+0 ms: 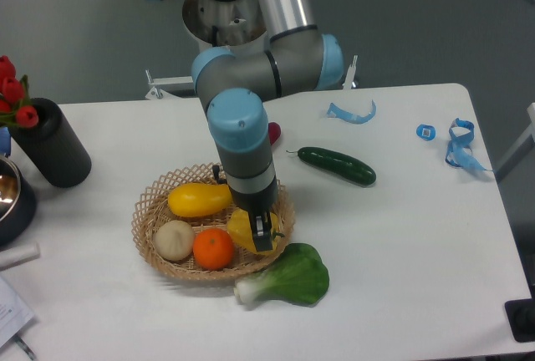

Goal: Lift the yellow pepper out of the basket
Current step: 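Lift the yellow pepper out of the basket and carry it beside the cucumber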

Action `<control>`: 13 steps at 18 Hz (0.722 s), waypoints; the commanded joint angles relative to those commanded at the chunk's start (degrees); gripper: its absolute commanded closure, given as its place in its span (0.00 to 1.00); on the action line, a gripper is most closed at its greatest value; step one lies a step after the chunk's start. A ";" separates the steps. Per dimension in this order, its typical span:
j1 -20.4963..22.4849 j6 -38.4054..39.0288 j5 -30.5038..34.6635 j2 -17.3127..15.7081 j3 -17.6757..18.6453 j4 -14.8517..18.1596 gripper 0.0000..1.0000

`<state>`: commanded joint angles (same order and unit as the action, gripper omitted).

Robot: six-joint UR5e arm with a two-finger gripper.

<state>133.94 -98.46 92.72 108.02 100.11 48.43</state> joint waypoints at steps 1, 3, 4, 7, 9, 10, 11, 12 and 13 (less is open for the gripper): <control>0.18 1.24 0.17 -0.53 0.09 0.09 0.41; 1.58 3.01 0.09 -2.28 0.61 0.96 0.41; 2.89 5.45 0.00 -3.42 0.44 1.32 0.41; 5.53 10.47 0.00 -3.87 -0.17 1.32 0.43; 8.08 14.15 -0.09 -4.66 0.52 1.76 0.43; 8.70 15.57 -0.26 -4.57 0.96 1.76 0.43; 10.10 16.19 -0.26 -4.57 0.97 1.76 0.43; 11.50 16.28 -0.44 -4.57 0.97 1.76 0.43; 12.56 16.55 -0.79 -4.57 0.71 1.85 0.43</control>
<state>146.50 -81.92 91.94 103.45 100.81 50.27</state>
